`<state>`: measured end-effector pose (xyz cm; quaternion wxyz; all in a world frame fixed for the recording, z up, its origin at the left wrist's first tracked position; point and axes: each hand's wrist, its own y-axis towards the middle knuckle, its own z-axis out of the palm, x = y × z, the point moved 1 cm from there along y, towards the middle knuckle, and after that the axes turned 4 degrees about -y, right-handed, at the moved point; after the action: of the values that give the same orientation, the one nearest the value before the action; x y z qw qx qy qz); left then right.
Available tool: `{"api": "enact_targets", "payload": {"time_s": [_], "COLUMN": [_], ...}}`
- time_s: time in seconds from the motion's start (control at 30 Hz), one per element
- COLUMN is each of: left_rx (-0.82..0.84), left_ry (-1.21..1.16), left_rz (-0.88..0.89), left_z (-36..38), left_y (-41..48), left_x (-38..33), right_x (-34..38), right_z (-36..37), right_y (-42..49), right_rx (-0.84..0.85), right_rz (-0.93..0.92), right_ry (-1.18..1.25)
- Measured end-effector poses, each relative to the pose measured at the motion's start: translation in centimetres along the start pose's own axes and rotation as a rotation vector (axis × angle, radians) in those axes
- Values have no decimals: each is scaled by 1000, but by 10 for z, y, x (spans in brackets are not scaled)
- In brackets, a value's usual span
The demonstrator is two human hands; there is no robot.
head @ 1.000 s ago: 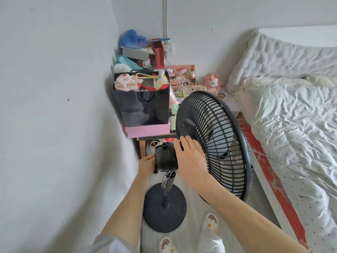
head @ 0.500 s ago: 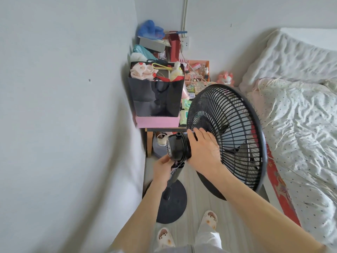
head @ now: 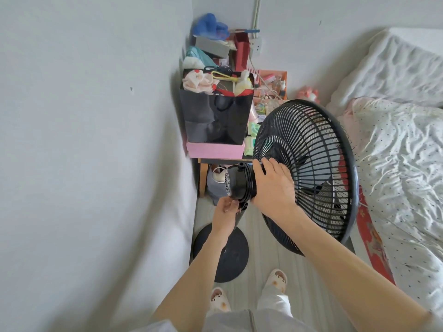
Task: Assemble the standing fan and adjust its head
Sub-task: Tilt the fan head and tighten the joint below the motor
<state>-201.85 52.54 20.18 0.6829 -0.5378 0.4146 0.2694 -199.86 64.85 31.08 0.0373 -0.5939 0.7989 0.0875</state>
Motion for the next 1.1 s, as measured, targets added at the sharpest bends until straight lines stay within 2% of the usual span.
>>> {"api": "enact_targets", "payload": {"time_s": [0.1, 0.33, 0.57, 0.93, 1.03, 1.1], "left_rx": [87, 166, 36, 228, 184, 189], "left_ry": [37, 83, 124, 90, 222, 422], "left_rz": [32, 82, 66, 55, 74, 143], "left_z": [3, -7, -25, -30, -30, -32], "left_y": [-2, 8, 19, 15, 12, 14], "left_x": [4, 5, 1, -23, -25, -25], "right_x": [-2, -1, 4, 8, 9, 9], "right_z": [0, 2, -1, 1, 2, 3], "right_y": [-2, -3, 1, 9, 12, 14], "right_rx": [-8, -22, -2, -40, -48, -42], "right_rz": [7, 14, -9, -13, -3, -2], "right_ry": [-8, 7, 11, 53, 63, 70]}}
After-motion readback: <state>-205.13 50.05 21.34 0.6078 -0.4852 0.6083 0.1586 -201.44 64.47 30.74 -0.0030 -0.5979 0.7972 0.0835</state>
